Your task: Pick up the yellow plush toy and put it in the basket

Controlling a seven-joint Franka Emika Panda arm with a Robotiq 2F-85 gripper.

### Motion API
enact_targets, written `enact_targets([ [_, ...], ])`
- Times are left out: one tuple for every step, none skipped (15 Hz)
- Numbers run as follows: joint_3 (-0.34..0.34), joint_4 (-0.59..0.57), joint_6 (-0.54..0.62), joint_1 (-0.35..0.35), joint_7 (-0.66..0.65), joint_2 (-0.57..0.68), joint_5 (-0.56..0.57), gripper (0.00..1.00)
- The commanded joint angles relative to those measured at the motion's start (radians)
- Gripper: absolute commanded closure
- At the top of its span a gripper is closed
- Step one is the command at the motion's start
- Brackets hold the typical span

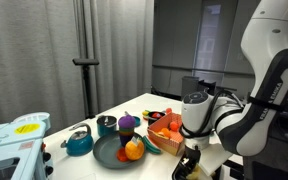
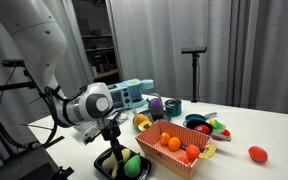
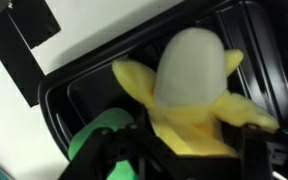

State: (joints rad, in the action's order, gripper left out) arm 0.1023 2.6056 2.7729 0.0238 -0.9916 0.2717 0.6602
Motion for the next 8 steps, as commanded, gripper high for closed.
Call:
enact_targets([
  [0.005,0.002,0.021,-0.003,-0.02,0.001,-0.001,0.58],
  [-0.005,0.006,0.016,-0.012,-0.001,-0.015,-0.023,0.67],
  [-0.015,0.008,0.01,-0.021,0.018,-0.028,-0.048,0.73],
  [-0.025,0.008,0.004,-0.031,0.038,-0.047,-0.076,0.81],
  [0.003,0.01,0.003,0.003,0.076,-0.064,-0.13,0.87],
  [-0.006,0.01,-0.008,-0.004,0.113,-0.087,-0.179,0.93],
  [-0.01,0.007,-0.015,-0.006,0.154,-0.11,-0.229,0.98],
  [-0.017,0.005,-0.03,-0.011,0.204,-0.138,-0.284,0.99],
])
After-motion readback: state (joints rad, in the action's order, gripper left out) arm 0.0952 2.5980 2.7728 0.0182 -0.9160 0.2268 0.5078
